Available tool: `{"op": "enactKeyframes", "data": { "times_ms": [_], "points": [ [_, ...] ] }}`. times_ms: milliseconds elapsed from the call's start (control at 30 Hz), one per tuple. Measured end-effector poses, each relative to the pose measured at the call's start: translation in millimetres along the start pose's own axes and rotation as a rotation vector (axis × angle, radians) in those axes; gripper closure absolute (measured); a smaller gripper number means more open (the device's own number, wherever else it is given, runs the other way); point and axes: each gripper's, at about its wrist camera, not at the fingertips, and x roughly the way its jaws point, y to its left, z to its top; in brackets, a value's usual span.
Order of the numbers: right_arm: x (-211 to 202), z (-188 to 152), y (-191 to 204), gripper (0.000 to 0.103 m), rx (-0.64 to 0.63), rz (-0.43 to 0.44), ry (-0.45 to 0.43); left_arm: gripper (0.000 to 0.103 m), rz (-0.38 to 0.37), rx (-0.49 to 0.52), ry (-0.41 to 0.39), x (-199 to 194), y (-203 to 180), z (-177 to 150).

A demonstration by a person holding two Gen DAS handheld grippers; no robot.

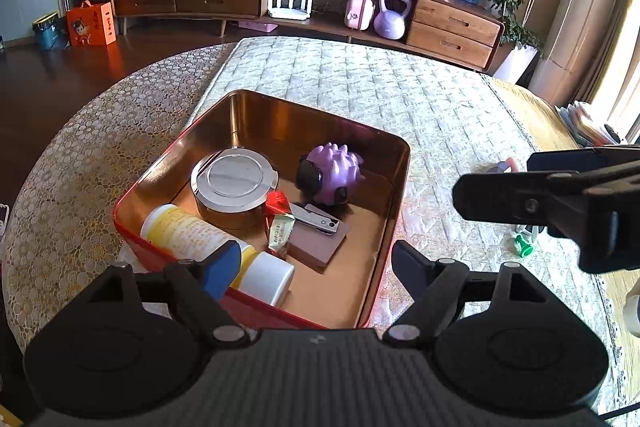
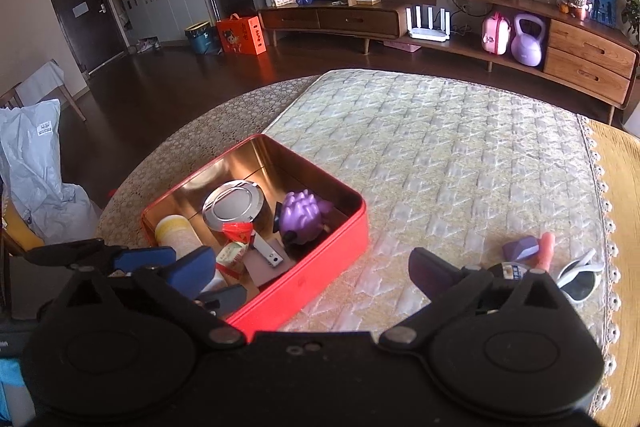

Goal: Organize rigid objects
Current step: 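Move the left tool toward the black bottle while the right tool approaches the white sunglasses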

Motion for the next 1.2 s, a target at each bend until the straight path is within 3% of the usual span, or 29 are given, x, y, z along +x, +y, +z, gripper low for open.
{"op": "enactKeyframes", "data": {
  "times_ms": [333,700,1200],
  "points": [
    [-28,-17,-56,0.0,0.04,-0.075,0.028,0.021,-0.012,0.006,-0.009,2,-33,6],
    [-40,-35,-148,0.0,0.222,-0.226,0.05,0.021,-0.034,0.058,-0.009,27,-96,18],
    [-21,-33,-205,0.0,0.357,-0.288,0.041,0.021,-0.027,0.134,0.032,84,-158,31]
  ]
}}
